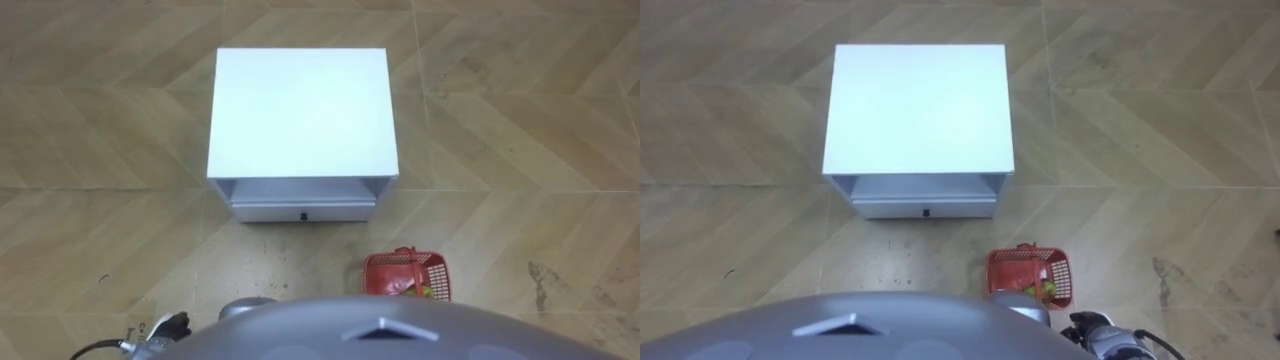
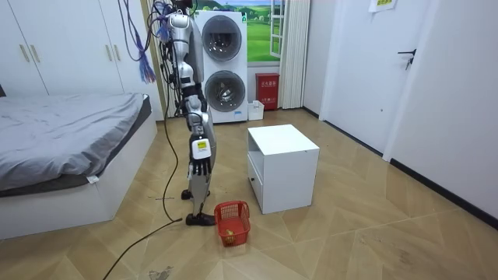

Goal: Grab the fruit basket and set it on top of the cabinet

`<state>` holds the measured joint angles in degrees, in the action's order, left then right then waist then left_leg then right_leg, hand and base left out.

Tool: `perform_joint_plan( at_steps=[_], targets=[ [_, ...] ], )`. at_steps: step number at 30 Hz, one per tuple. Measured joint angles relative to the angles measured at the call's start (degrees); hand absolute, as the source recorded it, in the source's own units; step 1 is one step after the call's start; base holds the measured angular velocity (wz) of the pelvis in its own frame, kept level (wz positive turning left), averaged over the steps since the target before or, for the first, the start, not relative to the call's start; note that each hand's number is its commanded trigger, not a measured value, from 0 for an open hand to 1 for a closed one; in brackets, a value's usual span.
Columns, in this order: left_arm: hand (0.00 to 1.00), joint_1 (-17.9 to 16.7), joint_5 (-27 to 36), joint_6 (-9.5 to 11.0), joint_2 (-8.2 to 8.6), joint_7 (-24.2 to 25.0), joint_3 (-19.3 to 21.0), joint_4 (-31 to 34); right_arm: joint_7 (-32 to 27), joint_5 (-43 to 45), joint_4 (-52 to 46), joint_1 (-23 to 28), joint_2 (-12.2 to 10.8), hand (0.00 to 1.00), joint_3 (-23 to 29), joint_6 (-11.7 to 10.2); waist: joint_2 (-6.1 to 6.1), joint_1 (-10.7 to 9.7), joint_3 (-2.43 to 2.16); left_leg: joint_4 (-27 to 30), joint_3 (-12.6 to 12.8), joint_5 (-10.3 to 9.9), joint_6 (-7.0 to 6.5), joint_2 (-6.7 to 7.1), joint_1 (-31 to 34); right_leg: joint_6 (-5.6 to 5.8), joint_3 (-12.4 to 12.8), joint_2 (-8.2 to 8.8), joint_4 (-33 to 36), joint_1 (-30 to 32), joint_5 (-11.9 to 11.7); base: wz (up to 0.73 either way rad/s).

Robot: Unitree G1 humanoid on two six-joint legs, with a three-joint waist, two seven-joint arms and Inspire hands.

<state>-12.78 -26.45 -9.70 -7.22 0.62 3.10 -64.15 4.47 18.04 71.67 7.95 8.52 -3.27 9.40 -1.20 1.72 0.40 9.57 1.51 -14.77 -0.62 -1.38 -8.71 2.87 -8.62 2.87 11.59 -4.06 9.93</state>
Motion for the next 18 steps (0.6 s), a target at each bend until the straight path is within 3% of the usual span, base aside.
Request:
perform_joint_plan(
  at_steps=[12, 18],
  targets=[
    [0.00, -0.8, -0.1, -0.2, 0.21, 0.0, 0.1, 0.0, 0.6, -0.1, -0.3, 0.2, 0.0, 0.00, 0.2, 0.3, 0.53, -0.2, -0.31, 0.1, 0.3, 0.0, -0.03, 0.03, 0.2, -0.03, 0.0, 0.12, 0.2, 0.3, 0.0, 0.00],
    [0.00, 0.4, -0.1, -0.3, 0.04, 1.3, 0.1, 0.1, 0.4, -1.9, -0.5, -0.6, 0.1, 0.00, 0.7, 0.5, 0.07, -0.5, -0.42, 3.1, 1.4, -0.4, -0.57, 1.07, 3.2, 0.27, 0.3, 1.79, 4.6, 4.3, 1.3, -0.04]
  ],
)
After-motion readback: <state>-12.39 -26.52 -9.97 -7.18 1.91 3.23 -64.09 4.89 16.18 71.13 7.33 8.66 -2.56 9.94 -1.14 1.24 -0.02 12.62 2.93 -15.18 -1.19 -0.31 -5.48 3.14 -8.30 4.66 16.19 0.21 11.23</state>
